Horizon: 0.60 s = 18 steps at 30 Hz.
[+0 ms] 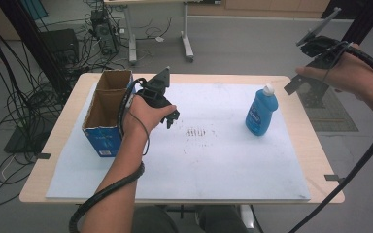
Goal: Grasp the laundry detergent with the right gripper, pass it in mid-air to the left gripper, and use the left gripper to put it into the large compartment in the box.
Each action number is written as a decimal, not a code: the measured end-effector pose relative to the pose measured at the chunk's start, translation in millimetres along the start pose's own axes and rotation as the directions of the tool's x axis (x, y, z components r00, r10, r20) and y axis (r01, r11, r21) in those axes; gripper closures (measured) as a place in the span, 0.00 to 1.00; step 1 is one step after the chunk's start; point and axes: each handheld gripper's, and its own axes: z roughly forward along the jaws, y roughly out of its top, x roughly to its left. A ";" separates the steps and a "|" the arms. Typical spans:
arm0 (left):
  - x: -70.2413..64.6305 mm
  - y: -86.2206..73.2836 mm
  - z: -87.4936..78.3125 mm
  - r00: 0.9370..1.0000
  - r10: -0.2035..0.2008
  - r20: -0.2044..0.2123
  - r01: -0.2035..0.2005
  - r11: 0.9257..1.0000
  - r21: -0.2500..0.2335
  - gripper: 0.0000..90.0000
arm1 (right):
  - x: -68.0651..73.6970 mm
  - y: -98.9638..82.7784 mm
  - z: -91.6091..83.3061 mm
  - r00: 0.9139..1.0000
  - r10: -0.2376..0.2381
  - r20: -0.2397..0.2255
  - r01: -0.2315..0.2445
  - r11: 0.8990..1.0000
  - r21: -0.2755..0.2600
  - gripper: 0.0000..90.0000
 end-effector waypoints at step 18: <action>0.1 -5.7 -5.4 1.000 0.006 -0.002 -0.006 1.000 -0.020 0.06 | -3.4 -12.4 13.8 1.000 -0.005 0.002 0.005 0.999 -0.032 0.07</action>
